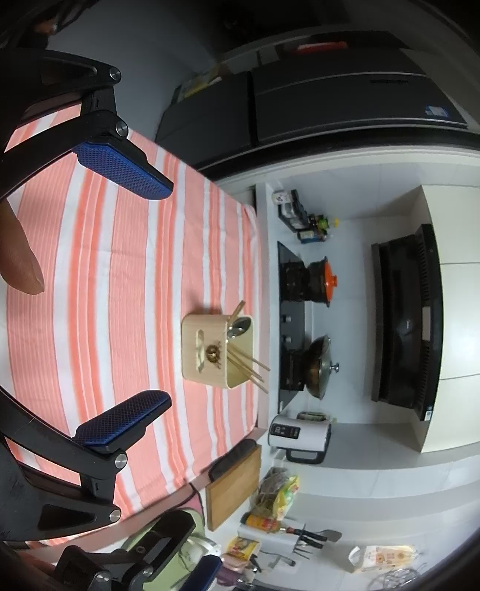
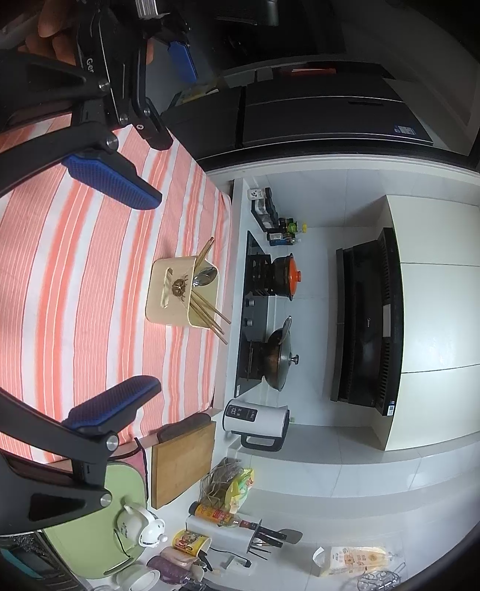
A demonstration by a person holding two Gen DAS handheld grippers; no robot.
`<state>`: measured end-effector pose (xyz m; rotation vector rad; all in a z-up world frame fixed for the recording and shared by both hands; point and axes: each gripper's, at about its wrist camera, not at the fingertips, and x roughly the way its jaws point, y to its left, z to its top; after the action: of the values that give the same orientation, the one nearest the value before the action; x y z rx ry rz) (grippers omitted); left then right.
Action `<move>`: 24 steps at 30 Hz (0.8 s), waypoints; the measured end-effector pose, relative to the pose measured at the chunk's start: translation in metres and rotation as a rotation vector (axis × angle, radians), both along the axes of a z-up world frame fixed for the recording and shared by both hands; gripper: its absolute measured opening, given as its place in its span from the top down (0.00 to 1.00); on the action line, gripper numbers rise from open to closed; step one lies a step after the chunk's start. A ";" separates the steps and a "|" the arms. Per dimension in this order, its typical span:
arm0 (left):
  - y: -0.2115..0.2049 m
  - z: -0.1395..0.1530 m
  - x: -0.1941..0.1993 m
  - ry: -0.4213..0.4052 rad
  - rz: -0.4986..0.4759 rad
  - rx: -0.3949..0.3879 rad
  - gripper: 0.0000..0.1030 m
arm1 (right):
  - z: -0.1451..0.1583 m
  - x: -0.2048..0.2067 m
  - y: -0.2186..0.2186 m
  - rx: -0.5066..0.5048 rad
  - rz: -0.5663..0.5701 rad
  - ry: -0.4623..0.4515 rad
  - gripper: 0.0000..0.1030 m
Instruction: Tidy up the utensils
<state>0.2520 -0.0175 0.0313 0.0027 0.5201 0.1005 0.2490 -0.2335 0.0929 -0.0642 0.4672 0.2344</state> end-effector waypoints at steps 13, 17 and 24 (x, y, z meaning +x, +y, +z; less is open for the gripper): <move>0.001 -0.001 0.002 0.004 -0.001 -0.002 0.00 | -0.002 0.002 0.004 -0.009 0.003 0.012 0.10; 0.001 -0.001 0.002 0.005 -0.003 -0.003 0.00 | -0.002 0.002 0.005 -0.009 0.008 0.012 0.10; 0.001 -0.002 0.001 0.007 -0.005 -0.007 0.00 | -0.002 0.001 0.008 -0.010 0.010 0.012 0.10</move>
<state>0.2534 -0.0162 0.0291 -0.0022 0.5272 0.0942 0.2504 -0.2251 0.0907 -0.0750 0.4803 0.2427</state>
